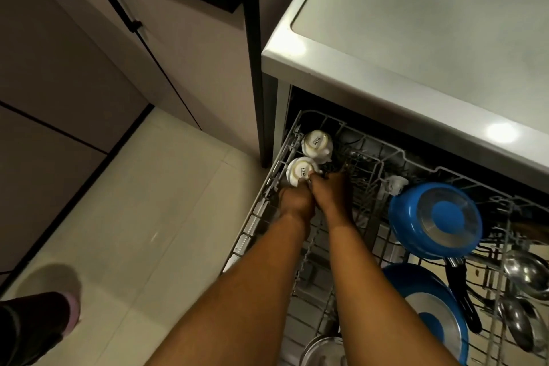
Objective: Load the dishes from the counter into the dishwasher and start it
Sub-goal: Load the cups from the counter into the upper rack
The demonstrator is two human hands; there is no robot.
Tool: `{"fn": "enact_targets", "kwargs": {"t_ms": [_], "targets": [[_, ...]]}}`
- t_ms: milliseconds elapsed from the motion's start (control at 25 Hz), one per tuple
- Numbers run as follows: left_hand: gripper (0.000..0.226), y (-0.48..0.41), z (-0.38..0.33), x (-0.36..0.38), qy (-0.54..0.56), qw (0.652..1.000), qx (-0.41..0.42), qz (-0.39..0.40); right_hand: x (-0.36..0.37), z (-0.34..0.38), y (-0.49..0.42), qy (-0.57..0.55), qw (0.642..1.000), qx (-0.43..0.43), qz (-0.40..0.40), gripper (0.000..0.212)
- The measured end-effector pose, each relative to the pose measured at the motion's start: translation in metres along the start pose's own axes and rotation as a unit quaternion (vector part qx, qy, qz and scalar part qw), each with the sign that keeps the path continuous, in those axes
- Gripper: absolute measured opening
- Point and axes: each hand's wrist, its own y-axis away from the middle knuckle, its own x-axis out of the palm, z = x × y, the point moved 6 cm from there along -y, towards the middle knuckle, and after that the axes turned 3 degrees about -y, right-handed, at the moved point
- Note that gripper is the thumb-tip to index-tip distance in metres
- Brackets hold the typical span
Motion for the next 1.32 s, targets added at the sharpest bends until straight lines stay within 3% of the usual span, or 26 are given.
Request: {"fn": "enact_targets", "kwargs": {"t_ms": [200, 400, 480, 600, 720, 1040, 1320], "targets": [[0.01, 0.023, 0.001, -0.018, -0.074, 0.997, 0.001, 0.001, -0.011, 0.0, 0.03, 0.008, 0.999, 0.022, -0.045, 0.041], [0.042, 0.087, 0.002, -0.056, -0.237, 0.965, 0.085, 0.075, -0.023, -0.002, 0.098, 0.056, 0.997, 0.037, -0.046, 0.04], [0.04, 0.12, -0.007, -0.08, -0.316, 0.932, 0.155, 0.086, -0.026, 0.007, 0.137, 0.114, 0.992, 0.024, -0.057, 0.04], [0.031, 0.169, -0.023, -0.13, -0.434, 0.854, 0.279, 0.074, -0.025, 0.023, 0.207, 0.205, 0.977, -0.015, -0.056, 0.053], [0.029, 0.206, -0.041, -0.188, -0.506, 0.789, 0.343, 0.056, -0.023, 0.047, 0.27, 0.218, 0.973, -0.045, -0.059, 0.058], [0.034, 0.289, -0.141, -0.357, -0.522, 0.722, 0.453, 0.022, 0.028, 0.19, 0.403, 0.191, 0.966, -0.136, -0.106, 0.065], [0.04, 0.329, -0.248, -0.45, -0.47, 0.699, 0.538, -0.045, 0.079, 0.31, 0.455, 0.2, 0.939, -0.242, -0.143, 0.068]]}}
